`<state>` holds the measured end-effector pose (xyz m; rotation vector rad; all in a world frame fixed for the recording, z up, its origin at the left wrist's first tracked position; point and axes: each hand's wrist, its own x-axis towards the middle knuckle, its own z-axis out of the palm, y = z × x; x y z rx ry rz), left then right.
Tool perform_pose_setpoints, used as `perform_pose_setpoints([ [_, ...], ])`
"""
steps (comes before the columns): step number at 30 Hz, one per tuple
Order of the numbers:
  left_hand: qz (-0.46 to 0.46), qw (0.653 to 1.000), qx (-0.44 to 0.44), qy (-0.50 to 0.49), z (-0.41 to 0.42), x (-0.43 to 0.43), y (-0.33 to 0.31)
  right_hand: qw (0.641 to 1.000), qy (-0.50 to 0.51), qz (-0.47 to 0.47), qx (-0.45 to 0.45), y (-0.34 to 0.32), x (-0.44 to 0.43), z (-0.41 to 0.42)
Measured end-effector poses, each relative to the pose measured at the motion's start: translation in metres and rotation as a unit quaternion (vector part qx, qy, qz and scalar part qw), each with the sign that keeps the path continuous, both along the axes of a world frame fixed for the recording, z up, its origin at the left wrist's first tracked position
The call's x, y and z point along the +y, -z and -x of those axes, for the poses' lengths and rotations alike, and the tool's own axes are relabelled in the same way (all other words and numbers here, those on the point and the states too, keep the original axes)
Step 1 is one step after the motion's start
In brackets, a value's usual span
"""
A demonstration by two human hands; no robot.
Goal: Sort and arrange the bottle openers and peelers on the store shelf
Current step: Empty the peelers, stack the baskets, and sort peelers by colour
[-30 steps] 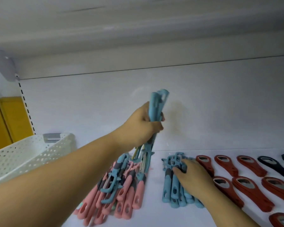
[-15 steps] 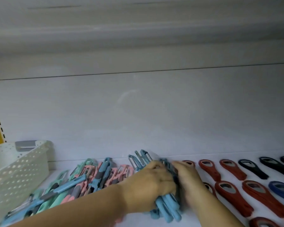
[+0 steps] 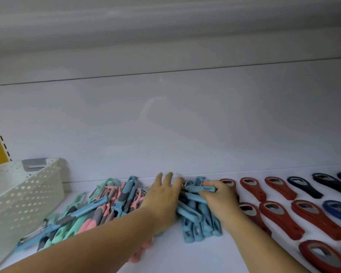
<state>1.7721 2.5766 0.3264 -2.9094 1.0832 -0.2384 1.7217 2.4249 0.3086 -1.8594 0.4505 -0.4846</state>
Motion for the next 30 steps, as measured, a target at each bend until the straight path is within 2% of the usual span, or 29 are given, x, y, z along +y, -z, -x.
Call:
perform_pose_setpoints([
  [3, -0.031, 0.998, 0.028, -0.051, 0.001, 0.003, 0.002, 0.998, 0.002, 0.068, 0.001, 0.001, 0.004, 0.001],
  [6, -0.032, 0.999, 0.037, -0.006, 0.002, 0.005, 0.0, 0.993, -0.008, 0.119, 0.025, 0.004, 0.004, 0.0],
  [8, 0.041, 0.995, 0.061, 0.07, 0.001, 0.008, -0.007, 0.992, -0.005, 0.125, 0.027, 0.005, 0.004, 0.0],
  [10, 0.125, 0.976, 0.12, 0.129, 0.002, 0.012, -0.017, 0.997, -0.009, 0.078, 0.019, 0.0, 0.004, 0.002],
  [11, 0.14, 0.97, 0.135, 0.147, 0.001, 0.014, -0.019, 0.998, -0.011, 0.056, 0.015, -0.001, 0.004, 0.002],
  [13, 0.128, 0.979, 0.113, 0.109, -0.001, 0.015, -0.017, 0.999, -0.018, 0.045, 0.018, -0.004, 0.005, 0.005],
  [17, 0.144, 0.984, 0.065, -0.083, -0.004, 0.012, -0.009, 0.995, -0.025, 0.085, 0.039, -0.004, 0.006, 0.005],
  [19, 0.159, 0.977, 0.09, -0.108, -0.002, 0.009, -0.008, 0.994, -0.012, 0.103, 0.042, -0.003, 0.006, 0.004],
  [23, 0.224, 0.956, 0.165, -0.095, 0.002, 0.0, -0.004, 0.994, 0.022, 0.091, 0.054, -0.006, 0.01, 0.005],
  [25, 0.29, 0.926, 0.222, -0.101, 0.002, -0.004, -0.001, 0.994, -0.002, 0.083, 0.072, -0.005, 0.012, 0.005],
  [26, 0.34, 0.897, 0.261, -0.111, 0.002, -0.005, -0.001, 0.995, -0.02, 0.068, 0.074, -0.004, 0.012, 0.006],
  [29, 0.478, 0.769, 0.401, -0.143, 0.011, -0.005, -0.008, 0.997, -0.056, -0.004, 0.061, -0.004, 0.015, 0.007],
  [30, 0.483, 0.751, 0.43, -0.131, 0.017, -0.004, -0.01, 0.997, -0.055, -0.019, 0.058, -0.004, 0.015, 0.006],
])
